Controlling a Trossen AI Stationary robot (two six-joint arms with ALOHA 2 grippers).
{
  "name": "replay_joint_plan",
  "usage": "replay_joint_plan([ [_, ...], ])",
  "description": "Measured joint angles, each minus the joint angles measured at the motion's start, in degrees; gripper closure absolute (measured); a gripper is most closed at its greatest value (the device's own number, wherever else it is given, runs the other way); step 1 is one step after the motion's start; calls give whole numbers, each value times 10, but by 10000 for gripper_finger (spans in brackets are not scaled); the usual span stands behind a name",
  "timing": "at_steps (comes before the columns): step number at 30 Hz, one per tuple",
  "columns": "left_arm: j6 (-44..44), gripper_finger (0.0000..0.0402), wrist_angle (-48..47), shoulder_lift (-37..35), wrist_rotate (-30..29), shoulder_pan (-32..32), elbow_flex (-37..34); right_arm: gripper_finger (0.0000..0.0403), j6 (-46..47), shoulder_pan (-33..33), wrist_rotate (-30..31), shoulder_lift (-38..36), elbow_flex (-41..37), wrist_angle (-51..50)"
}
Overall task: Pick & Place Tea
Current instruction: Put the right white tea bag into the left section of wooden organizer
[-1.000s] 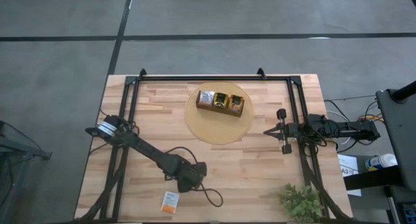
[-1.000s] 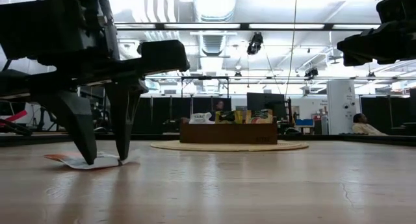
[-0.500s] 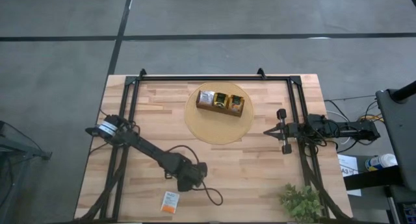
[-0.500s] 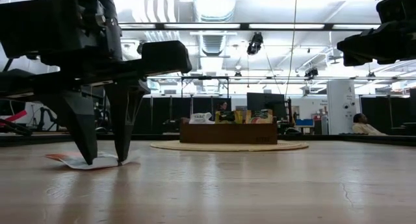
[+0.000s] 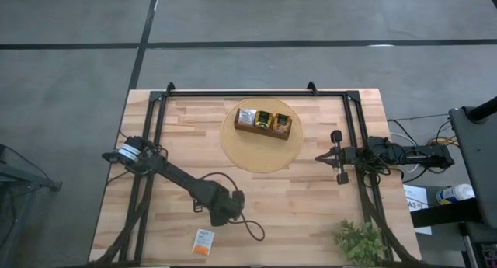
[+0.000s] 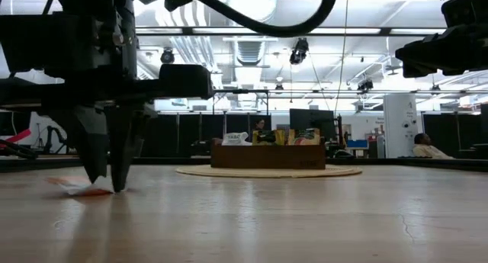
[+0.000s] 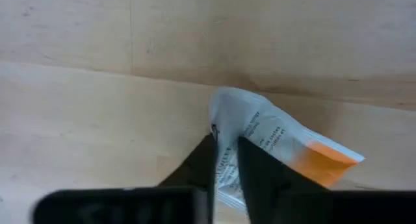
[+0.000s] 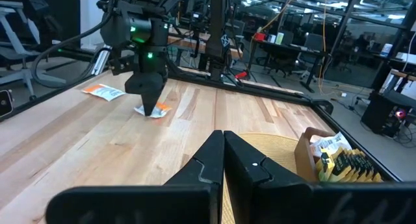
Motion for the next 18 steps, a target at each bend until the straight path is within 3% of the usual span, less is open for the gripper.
replay_joint_plan([
  [4, -6, 394, 6, 0, 0, 1, 0, 394, 0, 0, 0, 0, 0, 0],
  [9, -16, 400, 10, -3, -9, 1, 2, 394, 0, 0, 0, 0, 0, 0],
  [18, -116, 401, 14, -67, -109, 34, 22, 394, 0, 0, 0, 0, 0, 0],
])
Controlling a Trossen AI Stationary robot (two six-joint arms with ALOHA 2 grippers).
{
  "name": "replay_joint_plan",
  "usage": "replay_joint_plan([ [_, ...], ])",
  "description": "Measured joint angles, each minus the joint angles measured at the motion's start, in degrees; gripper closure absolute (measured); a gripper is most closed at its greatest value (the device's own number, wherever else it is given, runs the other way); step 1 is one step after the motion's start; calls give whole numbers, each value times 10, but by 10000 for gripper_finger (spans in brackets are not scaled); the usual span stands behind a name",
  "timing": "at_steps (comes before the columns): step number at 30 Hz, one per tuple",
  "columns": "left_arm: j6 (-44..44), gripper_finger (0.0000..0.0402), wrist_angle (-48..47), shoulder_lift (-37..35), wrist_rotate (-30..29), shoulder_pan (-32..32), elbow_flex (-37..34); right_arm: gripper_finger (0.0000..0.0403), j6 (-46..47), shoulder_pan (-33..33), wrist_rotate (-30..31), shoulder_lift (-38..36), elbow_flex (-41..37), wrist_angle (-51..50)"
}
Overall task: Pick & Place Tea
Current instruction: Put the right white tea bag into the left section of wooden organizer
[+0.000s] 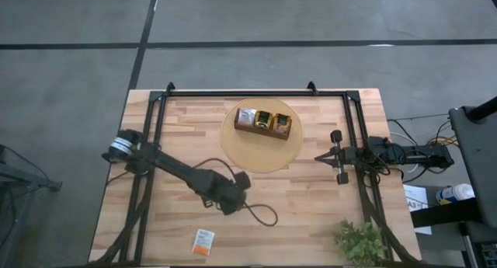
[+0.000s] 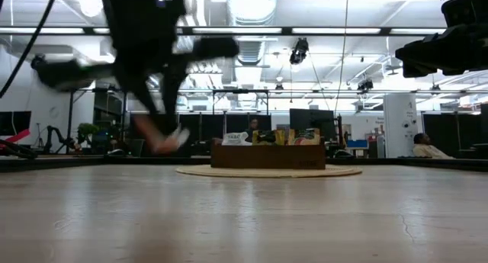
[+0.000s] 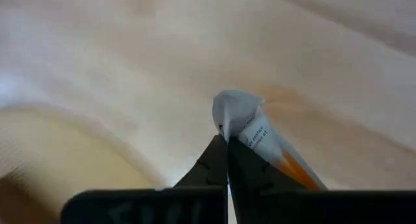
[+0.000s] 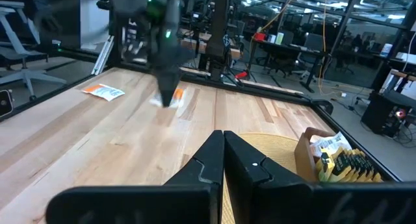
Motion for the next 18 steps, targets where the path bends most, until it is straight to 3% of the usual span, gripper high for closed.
replay_joint_plan([
  [12, -52, 401, 69, -140, -217, 69, -5, 394, 0, 0, 0, 0, 0, 0],
  [18, -90, 401, 134, -179, -247, 119, -5, 394, 0, 0, 0, 0, 0, 0],
])
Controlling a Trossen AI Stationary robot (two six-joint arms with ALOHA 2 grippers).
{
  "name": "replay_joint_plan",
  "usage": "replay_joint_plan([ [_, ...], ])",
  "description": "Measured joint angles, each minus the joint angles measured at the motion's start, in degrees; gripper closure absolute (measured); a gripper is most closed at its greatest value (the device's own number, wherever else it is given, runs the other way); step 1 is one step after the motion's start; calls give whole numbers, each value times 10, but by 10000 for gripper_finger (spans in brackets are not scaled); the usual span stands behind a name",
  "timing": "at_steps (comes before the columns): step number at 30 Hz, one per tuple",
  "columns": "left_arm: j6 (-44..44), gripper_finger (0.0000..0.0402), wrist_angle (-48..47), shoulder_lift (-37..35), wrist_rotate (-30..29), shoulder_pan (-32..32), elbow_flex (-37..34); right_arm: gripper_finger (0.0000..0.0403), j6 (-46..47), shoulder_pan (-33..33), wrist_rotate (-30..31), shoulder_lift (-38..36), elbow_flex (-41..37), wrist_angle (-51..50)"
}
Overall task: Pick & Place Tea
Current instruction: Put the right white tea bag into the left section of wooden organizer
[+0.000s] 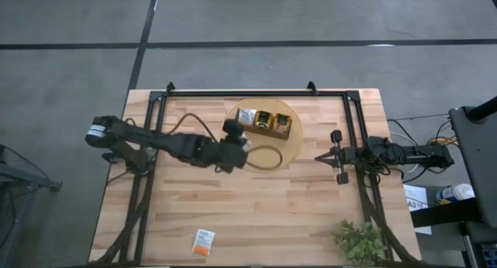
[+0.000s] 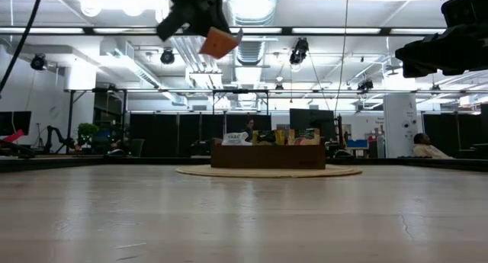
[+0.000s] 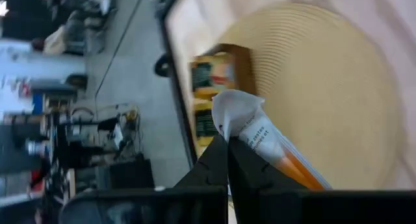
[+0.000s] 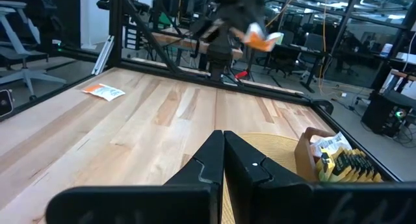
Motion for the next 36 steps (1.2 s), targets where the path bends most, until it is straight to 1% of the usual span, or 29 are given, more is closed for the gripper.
replay_joint_plan([
  [2, -1, 401, 35, -6, 0, 21, -6, 394, 0, 0, 0, 0, 0, 0],
  [4, 20, 401, 87, -14, 0, 45, -20, 394, 0, 0, 0, 0, 0, 0],
  [10, 120, 401, 292, -23, 5, 99, -93, 394, 0, 0, 0, 0, 0, 0],
  [12, 139, 401, 359, -24, 7, 112, -119, 394, 0, 0, 0, 0, 0, 0],
  [15, 150, 401, 423, -24, 14, 137, -162, 394, 0, 0, 0, 0, 0, 0],
  [19, 188, 401, 494, -21, 29, 169, -211, 394, 0, 0, 0, 0, 0, 0],
  [23, 206, 401, 538, 4, 51, 205, -243, 394, 0, 0, 0, 0, 0, 0],
  [27, 207, 401, 570, 41, 56, 232, -246, 394, 0, 0, 0, 0, 0, 0],
  [32, 200, 402, 582, 90, 51, 259, -211, 394, 0, 0, 0, 0, 0, 0],
  [36, 161, 402, 590, 125, 46, 275, -168, 394, 0, 0, 0, 0, 0, 0],
])
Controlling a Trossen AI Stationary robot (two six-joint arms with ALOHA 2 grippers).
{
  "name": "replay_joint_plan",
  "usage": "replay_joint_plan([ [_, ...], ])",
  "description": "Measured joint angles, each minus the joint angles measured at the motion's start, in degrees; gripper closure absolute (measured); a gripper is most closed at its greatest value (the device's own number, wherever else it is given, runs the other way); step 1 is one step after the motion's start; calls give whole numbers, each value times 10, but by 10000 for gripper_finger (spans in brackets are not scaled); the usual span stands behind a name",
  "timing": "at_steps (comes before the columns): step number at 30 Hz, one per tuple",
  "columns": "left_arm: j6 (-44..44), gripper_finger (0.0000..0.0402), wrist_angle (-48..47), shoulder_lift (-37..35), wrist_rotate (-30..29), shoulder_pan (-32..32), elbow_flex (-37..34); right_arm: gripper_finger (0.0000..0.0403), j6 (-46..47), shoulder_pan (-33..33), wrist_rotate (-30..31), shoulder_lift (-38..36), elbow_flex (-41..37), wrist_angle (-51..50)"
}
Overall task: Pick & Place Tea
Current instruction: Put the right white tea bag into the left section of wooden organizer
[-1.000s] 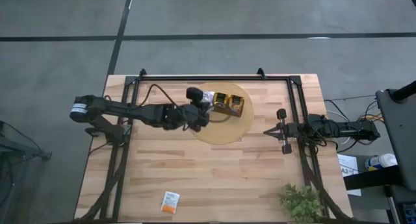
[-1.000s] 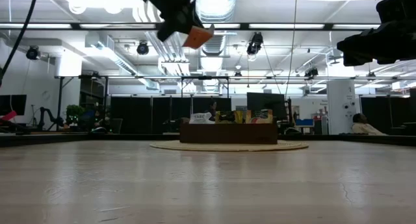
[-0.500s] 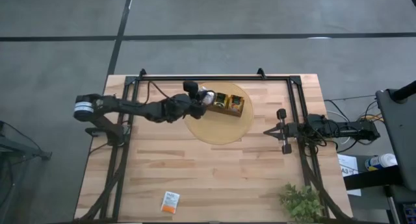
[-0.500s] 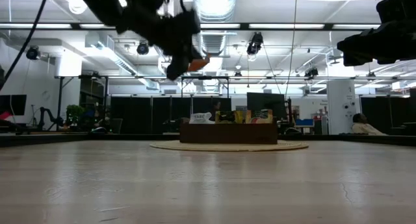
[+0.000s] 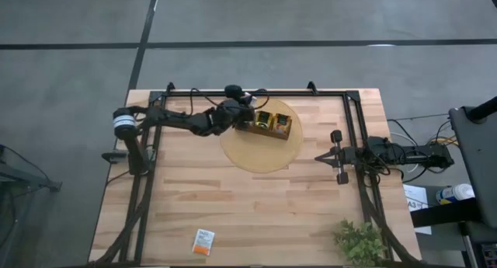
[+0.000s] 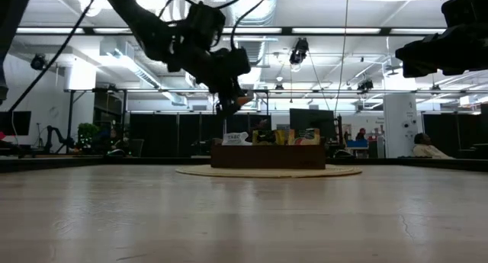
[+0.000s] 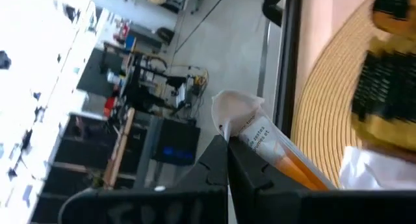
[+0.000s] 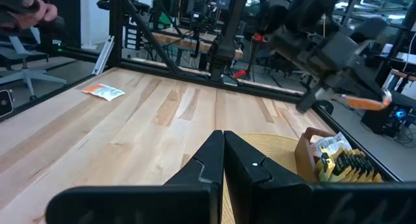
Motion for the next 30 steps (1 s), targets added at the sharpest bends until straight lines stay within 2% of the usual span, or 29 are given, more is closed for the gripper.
replay_joint_plan([
  [5, -55, 402, -2, 42, -6, 3, 32, 394, 0, 0, 0, 0, 0, 0],
  [11, -83, 401, -6, 74, -12, -1, 29, 394, 0, 0, 0, 0, 0, 0],
  [30, -173, 401, -53, 75, -32, -12, 10, 394, 0, 0, 0, 0, 0, 0],
])
